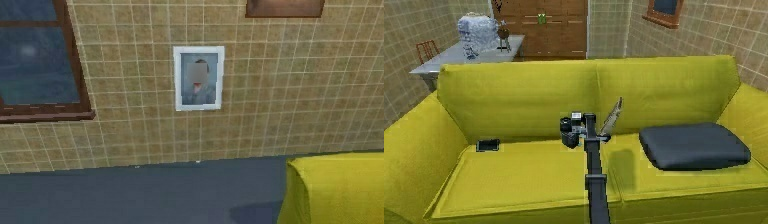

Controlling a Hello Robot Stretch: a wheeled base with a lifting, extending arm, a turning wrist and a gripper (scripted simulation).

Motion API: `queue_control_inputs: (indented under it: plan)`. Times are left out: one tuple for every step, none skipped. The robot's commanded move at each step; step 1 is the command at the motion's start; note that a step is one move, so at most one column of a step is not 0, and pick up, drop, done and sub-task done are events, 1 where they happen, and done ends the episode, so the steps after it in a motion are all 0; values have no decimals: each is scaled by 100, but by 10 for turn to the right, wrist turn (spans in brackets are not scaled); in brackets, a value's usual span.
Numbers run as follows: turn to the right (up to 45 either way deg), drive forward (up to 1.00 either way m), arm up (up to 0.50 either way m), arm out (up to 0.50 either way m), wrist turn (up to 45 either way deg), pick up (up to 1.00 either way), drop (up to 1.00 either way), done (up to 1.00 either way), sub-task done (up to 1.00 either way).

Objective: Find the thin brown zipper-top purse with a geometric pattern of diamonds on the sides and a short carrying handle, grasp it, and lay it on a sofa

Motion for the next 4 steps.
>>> queue_control_inputs:
  plan:
    - [0, 0, -32, 0, 0, 0, 0, 0, 0]
    - [0, 0, 0, 0, 0, 0, 100, 0, 0]
    - [0, 0, 10, 0, 0, 0, 0, 0, 0]
    - [0, 0, 0, -8, 0, 0, 0, 0, 0]
